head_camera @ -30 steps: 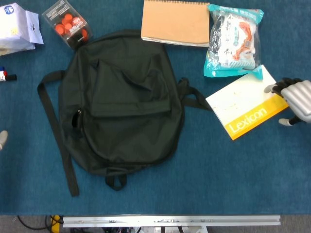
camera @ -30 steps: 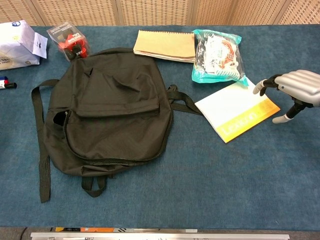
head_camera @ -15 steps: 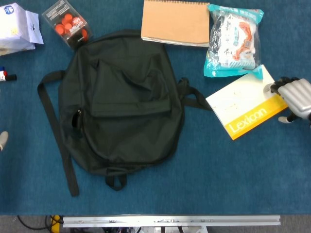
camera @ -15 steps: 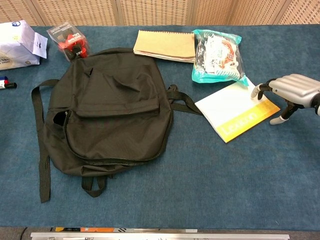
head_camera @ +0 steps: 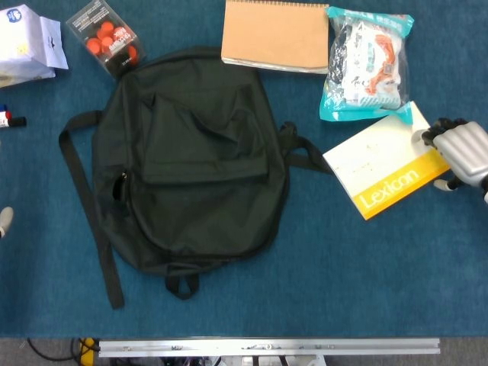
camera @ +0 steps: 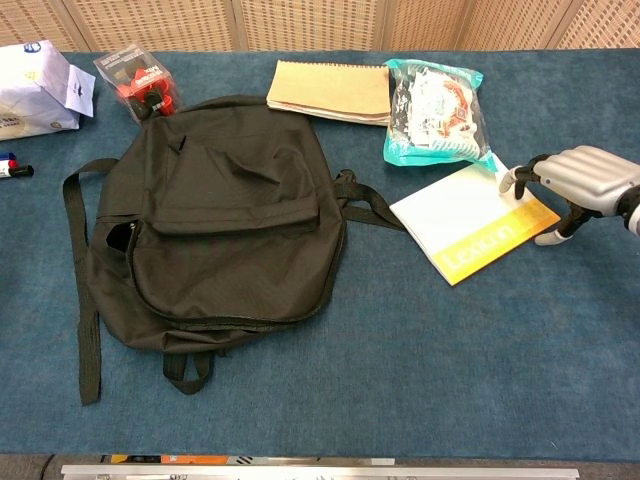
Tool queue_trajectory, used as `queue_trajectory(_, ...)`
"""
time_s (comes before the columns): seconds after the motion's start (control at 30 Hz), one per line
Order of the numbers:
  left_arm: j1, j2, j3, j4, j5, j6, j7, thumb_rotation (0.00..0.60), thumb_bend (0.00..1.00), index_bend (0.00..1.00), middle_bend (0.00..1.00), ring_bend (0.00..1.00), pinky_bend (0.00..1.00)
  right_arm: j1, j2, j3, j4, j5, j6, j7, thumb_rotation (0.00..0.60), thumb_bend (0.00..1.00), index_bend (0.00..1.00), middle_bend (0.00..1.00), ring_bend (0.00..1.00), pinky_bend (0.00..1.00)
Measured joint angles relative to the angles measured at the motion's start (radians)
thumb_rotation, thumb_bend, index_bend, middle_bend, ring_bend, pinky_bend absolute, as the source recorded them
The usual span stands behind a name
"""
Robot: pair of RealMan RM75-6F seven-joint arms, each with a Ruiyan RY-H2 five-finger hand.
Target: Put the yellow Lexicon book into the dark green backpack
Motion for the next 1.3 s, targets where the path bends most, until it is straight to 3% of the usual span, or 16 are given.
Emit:
queue_trajectory(0.47, -0.001, 0.008, 0.006, -0.005, 0.005, -0.01, -0.026, 0.592, 0.25, 0.09, 0.07, 0.06, 0.05, -0.022, -0.06, -0.014, 0.08, -0.04, 0.102, -0.018, 0.6, 0.1, 0.28, 0.4, 0.25, 0.35)
queue_trajectory(1.0, -0.006, 0.023, 0.013, -0.017, 0.007, -0.031, -0.058, 0.585, 0.25, 0.09, 0.07, 0.06, 0.05, -0.031, -0.092, -0.029, 0.15, -0.05, 0.117, 0.0, 0.6, 0.1, 0.28, 0.4, 0.25, 0.35)
queue_trajectory(1.17, -0.006, 0.023, 0.012, -0.016, 0.006, -0.033, -0.061, 0.584, 0.25, 0.09, 0.07, 0.06, 0.05, -0.026, -0.098, -0.028, 0.159, -0.048, 0.111, 0.015, 0.6, 0.21, 0.28, 0.41, 0.27, 0.35)
queue_trajectory(1.3, -0.007, 0.022, 0.013, -0.015, 0.005, -0.036, -0.065, 0.587, 0.25, 0.09, 0.07, 0.06, 0.05, -0.023, -0.104, -0.028, 0.169, -0.049, 0.11, 0.024, 0.6, 0.22, 0.28, 0.42, 0.28, 0.36)
